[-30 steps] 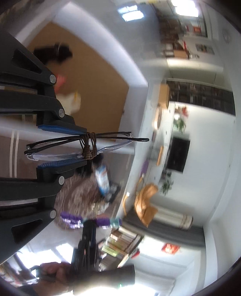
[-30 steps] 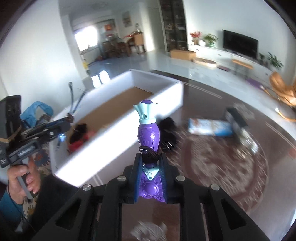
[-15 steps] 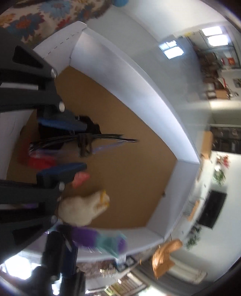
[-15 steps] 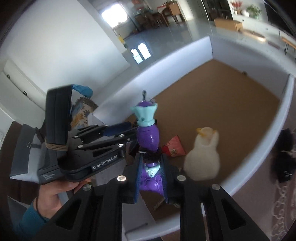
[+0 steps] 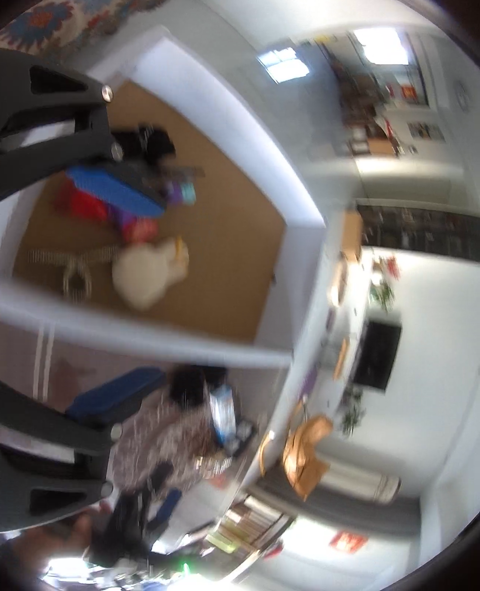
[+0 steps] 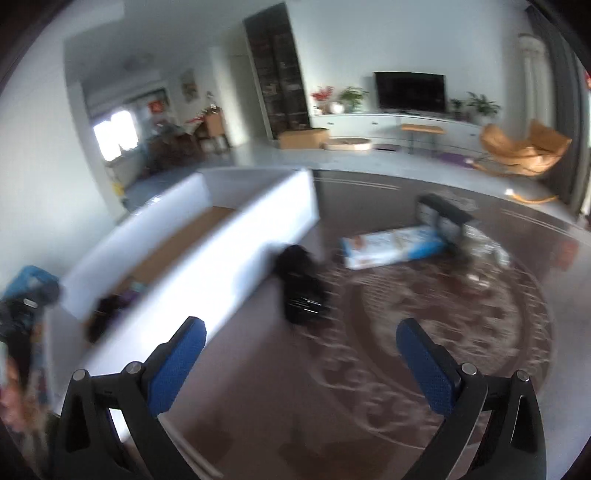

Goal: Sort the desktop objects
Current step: 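Bring both empty tools back over the table, then grasp the black knit bag with the left tool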

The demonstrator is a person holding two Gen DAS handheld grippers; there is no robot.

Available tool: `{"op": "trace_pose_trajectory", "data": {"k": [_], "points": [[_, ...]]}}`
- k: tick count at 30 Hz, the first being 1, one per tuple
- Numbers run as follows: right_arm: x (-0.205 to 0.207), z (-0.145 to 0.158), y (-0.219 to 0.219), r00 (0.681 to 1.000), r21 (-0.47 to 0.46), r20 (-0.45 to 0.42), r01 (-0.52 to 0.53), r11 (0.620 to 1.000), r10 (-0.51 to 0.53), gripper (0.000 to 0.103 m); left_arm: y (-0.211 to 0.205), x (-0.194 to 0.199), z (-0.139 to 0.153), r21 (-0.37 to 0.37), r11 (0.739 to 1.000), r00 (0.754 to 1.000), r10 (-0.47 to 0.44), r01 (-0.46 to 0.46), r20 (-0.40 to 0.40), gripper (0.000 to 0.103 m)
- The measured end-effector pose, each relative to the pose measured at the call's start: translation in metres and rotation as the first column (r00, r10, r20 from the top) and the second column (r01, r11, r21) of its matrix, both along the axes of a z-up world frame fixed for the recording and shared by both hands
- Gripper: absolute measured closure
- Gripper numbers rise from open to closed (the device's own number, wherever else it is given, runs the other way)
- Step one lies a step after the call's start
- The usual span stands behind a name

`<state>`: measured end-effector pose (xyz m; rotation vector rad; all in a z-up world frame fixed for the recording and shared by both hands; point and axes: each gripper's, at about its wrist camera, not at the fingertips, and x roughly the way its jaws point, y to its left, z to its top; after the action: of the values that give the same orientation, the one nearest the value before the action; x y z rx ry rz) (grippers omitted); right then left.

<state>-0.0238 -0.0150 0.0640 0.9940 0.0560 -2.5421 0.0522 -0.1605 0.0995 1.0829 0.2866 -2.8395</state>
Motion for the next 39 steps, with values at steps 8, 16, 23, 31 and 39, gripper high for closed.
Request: {"op": "trace_pose_trajectory", "data": {"k": [8,16,23,31,39], "points": [[-0.010,-0.077,0.147,0.964,0.294,0.025,0.246,0.924,-0.265,0.000,0.141,-0.019,-0.021,-0.045,0.954,0.954,-0.292,0.295,0.069,0.000],[-0.007,-0.078,0.149,0.962,0.343,0.028,0.245,0.907,-0.271,0.000,0.184,-0.078,-0.110,-0.028,0.961,0.931,-0.261,0.277,0.254,0.000],[-0.007,-0.079,0.142,0.962,0.385,-0.005,0.253,0.887,-0.273,0.000,0.184,-0.086,-0.142,-0.070,0.971,0.942,-0.204,0.230,0.266,0.000],[0.001,-0.075,0.140,0.962,0.369,0.009,0.250,0.895,-0.272,0.000,0.175,-0.076,-0.148,-0.104,0.967,0.949,-0.200,0.231,0.244,0.000],[0.002,-0.075,0.141,0.961,0.367,0.013,0.251,0.896,-0.275,0.000,0.173,-0.073,-0.144,-0.104,0.965,0.948,-0.211,0.241,0.239,0.000]]}}
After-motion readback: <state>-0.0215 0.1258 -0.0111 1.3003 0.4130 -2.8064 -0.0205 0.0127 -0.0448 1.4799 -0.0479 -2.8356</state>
